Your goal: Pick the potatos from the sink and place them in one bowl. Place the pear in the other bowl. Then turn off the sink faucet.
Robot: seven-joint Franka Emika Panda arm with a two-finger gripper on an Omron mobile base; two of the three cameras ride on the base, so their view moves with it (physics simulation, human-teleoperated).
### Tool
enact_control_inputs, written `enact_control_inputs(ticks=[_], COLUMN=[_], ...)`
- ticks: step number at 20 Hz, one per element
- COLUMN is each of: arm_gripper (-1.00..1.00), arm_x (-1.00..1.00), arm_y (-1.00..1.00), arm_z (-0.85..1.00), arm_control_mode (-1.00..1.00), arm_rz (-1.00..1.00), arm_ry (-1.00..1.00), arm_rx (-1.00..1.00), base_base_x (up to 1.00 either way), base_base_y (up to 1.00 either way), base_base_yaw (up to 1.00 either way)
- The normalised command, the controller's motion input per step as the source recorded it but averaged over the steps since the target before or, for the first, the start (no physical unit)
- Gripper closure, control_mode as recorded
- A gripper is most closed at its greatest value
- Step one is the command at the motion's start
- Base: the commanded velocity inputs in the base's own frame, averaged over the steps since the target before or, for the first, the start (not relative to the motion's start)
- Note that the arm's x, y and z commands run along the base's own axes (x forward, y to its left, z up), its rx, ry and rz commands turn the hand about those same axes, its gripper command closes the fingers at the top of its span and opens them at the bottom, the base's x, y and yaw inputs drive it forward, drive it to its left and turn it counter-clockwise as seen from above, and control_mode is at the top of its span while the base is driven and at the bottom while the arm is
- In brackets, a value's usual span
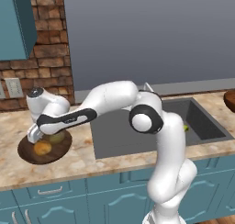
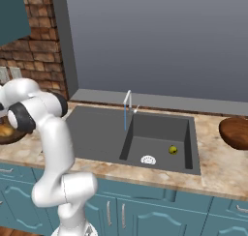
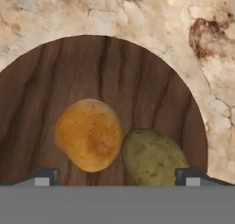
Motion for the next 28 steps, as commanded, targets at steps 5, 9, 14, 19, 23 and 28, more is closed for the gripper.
enact_control_inputs(ticks=[5, 9, 14, 19, 23, 28], arm_gripper=[-1.00, -1.00, -1.00, -1.00, -1.00, -1.00], arm_x=[-0.23, -0.20, -0.22, -0.31, -0.31, -0.29], arm_y=[-0.38, -0.49, -0.63, -0.67, -0.67, -0.62], arm_z=[0.39, 0.28, 0.23, 0.31, 0.37, 0.33], arm_control_mode=[-1.00, -1.00, -1.00, -1.00, -1.00, -1.00], arm_rz=[-0.02, -0.02, -0.03, -0.04, -0.02, -0.02], arm_ry=[-0.04, -0.04, -0.01, -0.01, 0.00, 0.00], arm_rx=[0.00, 0.00, 0.00, 0.01, 0.01, 0.07], base_base_x=[0.00, 0.00, 0.00, 0.00, 0.00, 0.00], base_base_y=[0.00, 0.00, 0.00, 0.00, 0.00, 0.00], base_base_yaw=[0.00, 0.00, 0.00, 0.00, 0.00, 0.00])
